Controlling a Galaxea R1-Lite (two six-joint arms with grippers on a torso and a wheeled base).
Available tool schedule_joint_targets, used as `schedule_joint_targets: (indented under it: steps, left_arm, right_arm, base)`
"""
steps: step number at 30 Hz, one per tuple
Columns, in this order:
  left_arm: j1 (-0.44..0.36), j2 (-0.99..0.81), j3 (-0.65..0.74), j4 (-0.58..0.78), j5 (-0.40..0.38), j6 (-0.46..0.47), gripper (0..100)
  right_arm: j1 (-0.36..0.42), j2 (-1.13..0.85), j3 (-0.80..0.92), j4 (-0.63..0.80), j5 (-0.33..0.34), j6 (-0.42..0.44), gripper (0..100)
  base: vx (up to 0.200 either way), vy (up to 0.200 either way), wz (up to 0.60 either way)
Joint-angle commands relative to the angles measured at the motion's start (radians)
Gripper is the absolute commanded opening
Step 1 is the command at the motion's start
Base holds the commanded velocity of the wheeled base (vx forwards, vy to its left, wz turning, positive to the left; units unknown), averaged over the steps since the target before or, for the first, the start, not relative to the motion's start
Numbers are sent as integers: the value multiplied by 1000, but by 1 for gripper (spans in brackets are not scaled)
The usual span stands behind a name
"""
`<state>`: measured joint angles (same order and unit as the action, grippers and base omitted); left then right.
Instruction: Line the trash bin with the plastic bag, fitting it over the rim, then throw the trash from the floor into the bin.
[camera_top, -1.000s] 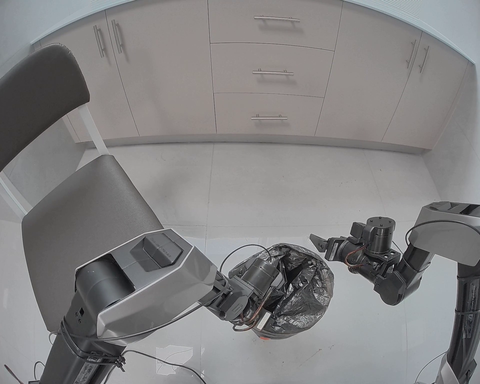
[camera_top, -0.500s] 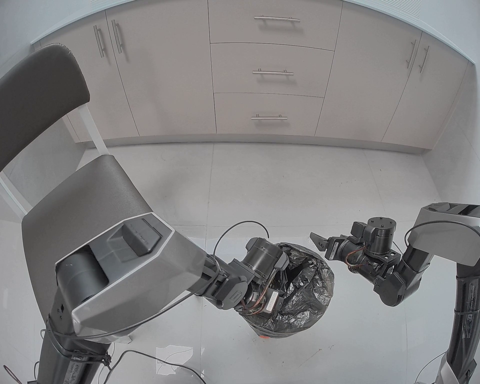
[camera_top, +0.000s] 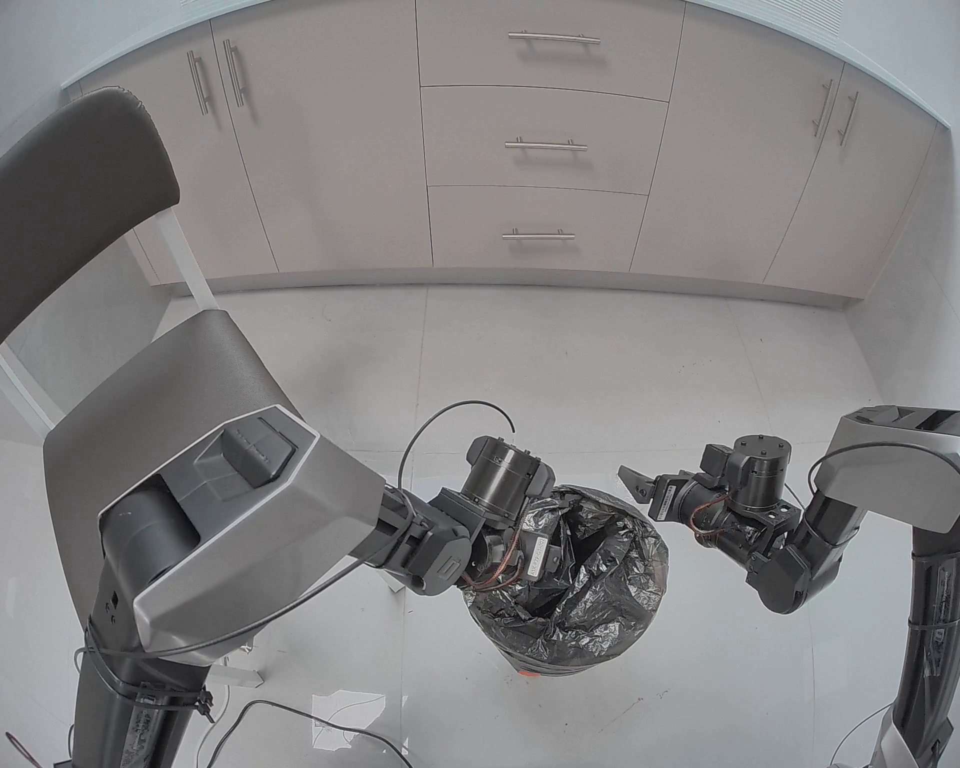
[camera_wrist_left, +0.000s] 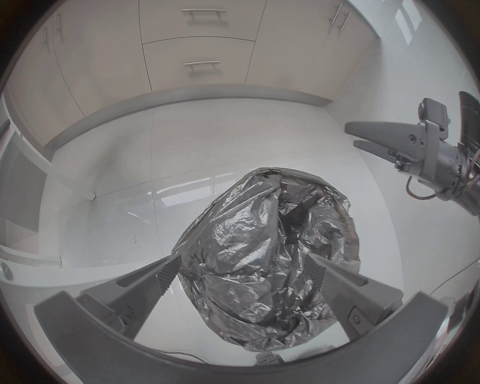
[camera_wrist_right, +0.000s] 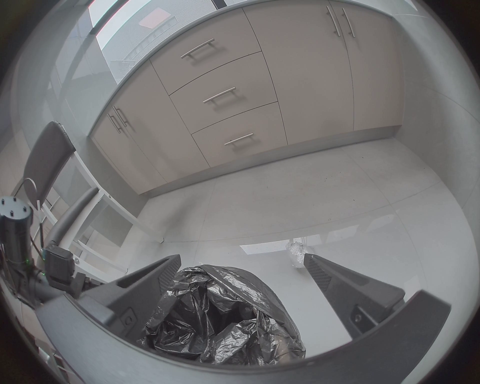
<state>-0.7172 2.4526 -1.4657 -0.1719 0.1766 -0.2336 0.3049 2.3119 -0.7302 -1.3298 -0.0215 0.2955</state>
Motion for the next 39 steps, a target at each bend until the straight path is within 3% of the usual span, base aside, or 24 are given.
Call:
schedule_joint_targets:
  steps: [1, 12, 16, 32, 39]
  left_arm:
    - [16, 60, -11, -14, -2, 17, 100]
    - [27, 143, -107, 52, 11, 73, 100]
    - [28, 174, -153, 61, 50, 91, 100]
    - [36, 218, -240, 195, 50, 108, 100]
    - [19, 148, -185, 204, 49, 91, 100]
  right_arm:
    - [2, 0, 0, 0, 0, 1, 100]
    - [2, -17, 5, -2, 2, 4, 100]
    - [2, -14, 5, -2, 2, 5, 100]
    - [2, -8, 3, -2, 2, 4, 100]
    - [2, -14, 6, -2, 2, 4, 100]
  base:
    - [0, 0, 0]
    - [0, 0, 0]
    - [0, 0, 0]
    - [0, 0, 0]
    - [0, 0, 0]
